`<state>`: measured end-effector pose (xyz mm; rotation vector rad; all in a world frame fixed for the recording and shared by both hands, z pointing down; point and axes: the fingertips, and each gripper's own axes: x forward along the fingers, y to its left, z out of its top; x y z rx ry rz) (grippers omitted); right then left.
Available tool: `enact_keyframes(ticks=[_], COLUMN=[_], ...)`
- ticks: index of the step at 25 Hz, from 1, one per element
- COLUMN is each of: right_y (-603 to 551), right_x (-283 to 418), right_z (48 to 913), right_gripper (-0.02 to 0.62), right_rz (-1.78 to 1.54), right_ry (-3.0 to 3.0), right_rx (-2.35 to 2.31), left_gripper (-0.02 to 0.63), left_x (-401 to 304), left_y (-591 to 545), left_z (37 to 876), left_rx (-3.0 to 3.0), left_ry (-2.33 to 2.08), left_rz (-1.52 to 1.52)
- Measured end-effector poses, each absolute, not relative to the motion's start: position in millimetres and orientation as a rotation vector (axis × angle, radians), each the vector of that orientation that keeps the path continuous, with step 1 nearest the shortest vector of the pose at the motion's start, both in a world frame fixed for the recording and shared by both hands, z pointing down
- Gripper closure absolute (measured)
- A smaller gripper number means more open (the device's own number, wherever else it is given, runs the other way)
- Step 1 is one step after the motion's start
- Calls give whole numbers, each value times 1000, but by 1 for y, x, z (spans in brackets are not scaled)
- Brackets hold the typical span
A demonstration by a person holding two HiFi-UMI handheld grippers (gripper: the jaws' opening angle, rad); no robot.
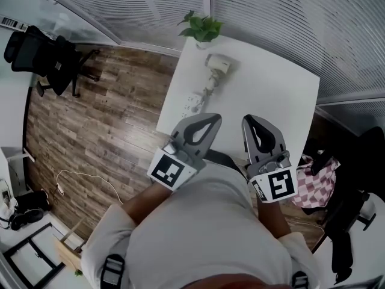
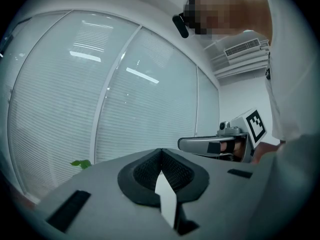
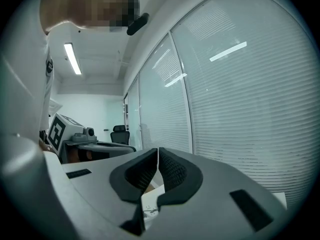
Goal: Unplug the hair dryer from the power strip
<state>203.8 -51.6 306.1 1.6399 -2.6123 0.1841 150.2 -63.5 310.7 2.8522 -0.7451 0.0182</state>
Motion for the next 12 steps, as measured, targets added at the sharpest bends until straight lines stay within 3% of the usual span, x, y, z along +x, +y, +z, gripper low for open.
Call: enact_keyframes(ticks=[12], right_y=[-59], right_x=[218], right_z=[314], right_gripper=[561], right_rz=[197], right_ry=[-2637], right_rx=[1593], left_gripper=[577], left_x=[165], left_y=[-70], left_z=[320], left_rx=[2835], left_ry=[-789], left_rz=[51])
